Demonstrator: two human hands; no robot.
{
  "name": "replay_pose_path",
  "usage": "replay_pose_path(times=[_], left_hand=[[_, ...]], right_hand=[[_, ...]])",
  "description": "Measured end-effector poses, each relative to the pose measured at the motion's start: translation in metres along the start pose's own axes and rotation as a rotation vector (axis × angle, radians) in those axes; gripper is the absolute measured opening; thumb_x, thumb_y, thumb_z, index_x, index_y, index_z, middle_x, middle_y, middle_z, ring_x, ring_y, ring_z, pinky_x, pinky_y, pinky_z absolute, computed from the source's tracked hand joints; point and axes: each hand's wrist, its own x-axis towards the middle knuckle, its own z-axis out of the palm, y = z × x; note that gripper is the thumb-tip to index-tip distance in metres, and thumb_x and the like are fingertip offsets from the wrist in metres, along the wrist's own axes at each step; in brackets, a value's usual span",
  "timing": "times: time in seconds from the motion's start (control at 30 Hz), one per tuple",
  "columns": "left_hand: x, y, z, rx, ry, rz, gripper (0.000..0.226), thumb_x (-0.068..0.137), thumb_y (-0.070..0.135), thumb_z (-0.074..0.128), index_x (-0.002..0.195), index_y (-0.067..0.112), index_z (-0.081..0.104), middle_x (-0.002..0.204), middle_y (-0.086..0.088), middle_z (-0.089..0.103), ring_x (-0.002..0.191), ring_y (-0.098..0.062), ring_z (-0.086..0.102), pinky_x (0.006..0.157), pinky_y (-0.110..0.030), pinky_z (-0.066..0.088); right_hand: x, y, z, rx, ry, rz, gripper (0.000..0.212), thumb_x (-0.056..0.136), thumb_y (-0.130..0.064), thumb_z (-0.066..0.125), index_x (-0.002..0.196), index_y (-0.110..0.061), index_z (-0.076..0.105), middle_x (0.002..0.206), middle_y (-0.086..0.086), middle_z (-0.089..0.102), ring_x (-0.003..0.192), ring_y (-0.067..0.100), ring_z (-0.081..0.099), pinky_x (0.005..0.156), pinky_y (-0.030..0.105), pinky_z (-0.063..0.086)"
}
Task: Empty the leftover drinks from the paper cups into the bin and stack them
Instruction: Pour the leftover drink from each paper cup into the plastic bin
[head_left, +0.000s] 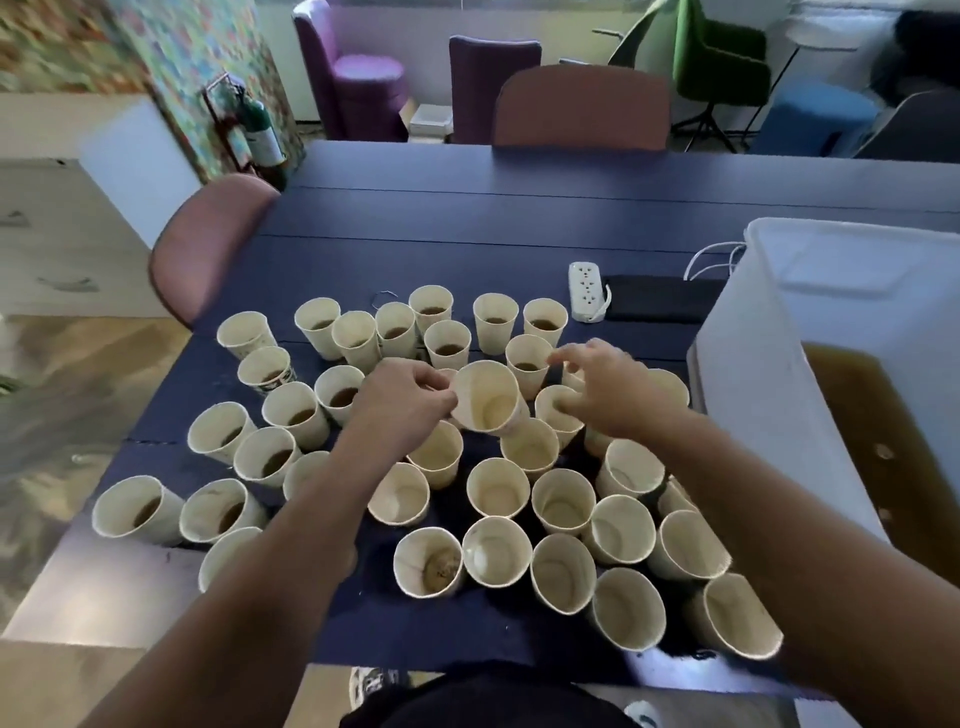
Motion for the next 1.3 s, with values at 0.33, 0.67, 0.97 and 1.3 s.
replay_pose_path(times=[0.33, 0.67, 0.97, 1.3], left_hand=[[0.069, 0.003, 0.042, 0.389, 0.094, 0.083, 0.020, 0.092, 0.029, 0.059, 0.101, 0.021, 0.075, 0.096, -0.004, 0.072, 0.093, -0.028, 0.068, 0.067, -0.032, 0.049], [0.078, -0.009, 0.070, 0.571, -0.070, 0.045, 0.019, 0.095, 0.021, 0.060, 0.112, 0.015, 0.067, 0.110, -0.008, 0.069, 0.100, -0.031, 0.067, 0.075, -0.040, 0.054], [0.061, -0.015, 0.066, 0.583, -0.039, 0.119, 0.037, 0.098, 0.033, 0.054, 0.132, 0.020, 0.058, 0.126, -0.007, 0.057, 0.112, -0.028, 0.060, 0.082, -0.042, 0.052], [0.051, -0.024, 0.066, 0.555, 0.018, 0.119, 0.033, 0.096, 0.037, 0.058, 0.125, 0.021, 0.060, 0.124, -0.004, 0.061, 0.115, -0.027, 0.055, 0.084, -0.043, 0.055]], right_hand=[[0.090, 0.015, 0.028, 0.024, 0.135, 0.310, 0.024, 0.091, -0.039, 0.055, 0.093, -0.019, 0.069, 0.089, 0.002, 0.068, 0.078, 0.023, 0.064, 0.060, 0.031, 0.047], [0.108, 0.012, 0.040, -0.032, 0.142, 0.385, 0.014, 0.094, -0.026, 0.052, 0.094, -0.012, 0.054, 0.090, 0.004, 0.056, 0.081, 0.028, 0.055, 0.064, 0.034, 0.041], [0.115, 0.016, 0.051, 0.034, 0.110, 0.473, 0.013, 0.096, -0.028, 0.054, 0.095, -0.016, 0.048, 0.093, 0.005, 0.055, 0.084, 0.028, 0.054, 0.069, 0.035, 0.043], [0.105, 0.011, 0.028, 0.147, 0.184, 0.404, 0.025, 0.083, -0.032, 0.058, 0.091, -0.009, 0.062, 0.088, 0.007, 0.064, 0.079, 0.029, 0.062, 0.062, 0.034, 0.047]])
